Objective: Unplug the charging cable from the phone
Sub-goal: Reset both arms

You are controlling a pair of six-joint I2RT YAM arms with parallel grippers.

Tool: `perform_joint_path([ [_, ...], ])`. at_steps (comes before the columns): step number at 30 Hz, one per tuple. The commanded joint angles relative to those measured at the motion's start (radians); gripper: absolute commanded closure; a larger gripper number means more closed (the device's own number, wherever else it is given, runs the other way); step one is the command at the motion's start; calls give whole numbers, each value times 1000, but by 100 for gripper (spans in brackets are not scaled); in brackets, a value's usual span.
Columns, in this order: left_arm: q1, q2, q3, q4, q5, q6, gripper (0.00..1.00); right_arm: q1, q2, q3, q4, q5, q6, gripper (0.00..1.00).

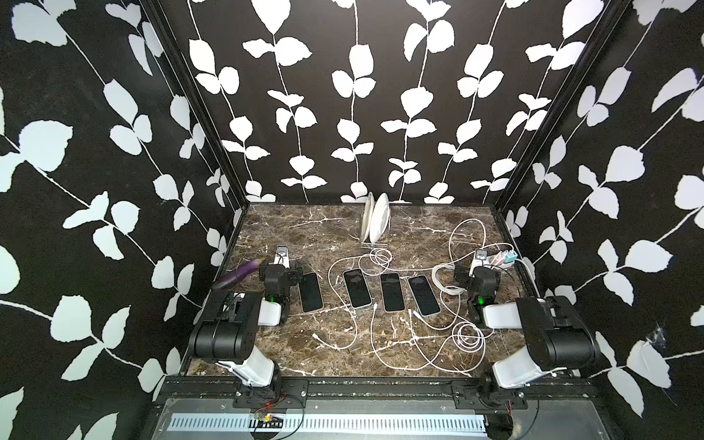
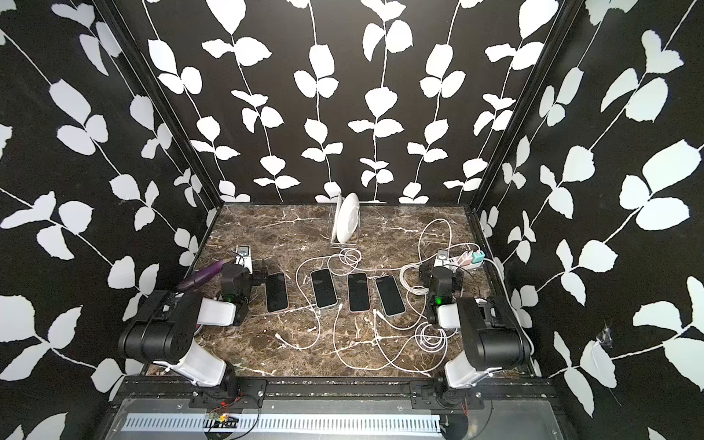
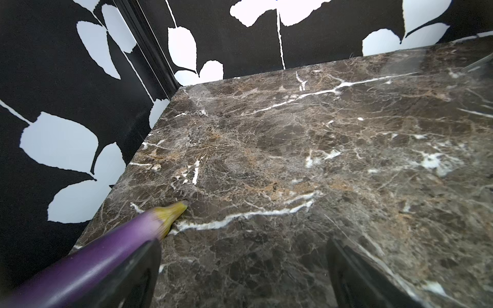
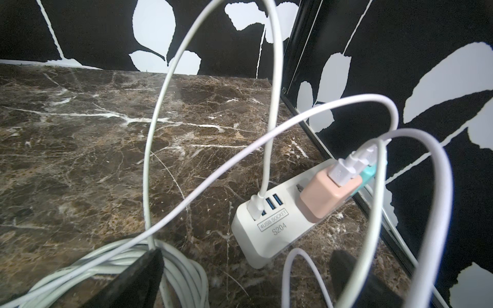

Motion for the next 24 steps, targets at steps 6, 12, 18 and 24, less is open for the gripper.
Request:
perform_joint_path([
  [6,0,-4,17,14,11,8,2,-3,1,12,40,-3,-7,0],
  [12,0,-4,16,14,12,7,2,-3,1,12,40,-3,-7,0],
  [18,1,-5,16,16,12,7,2,-2,3,18,31,-5,-8,0],
  [24,0,-6,11,21,12,7,2,-3,1,13,37,-6,-9,0],
])
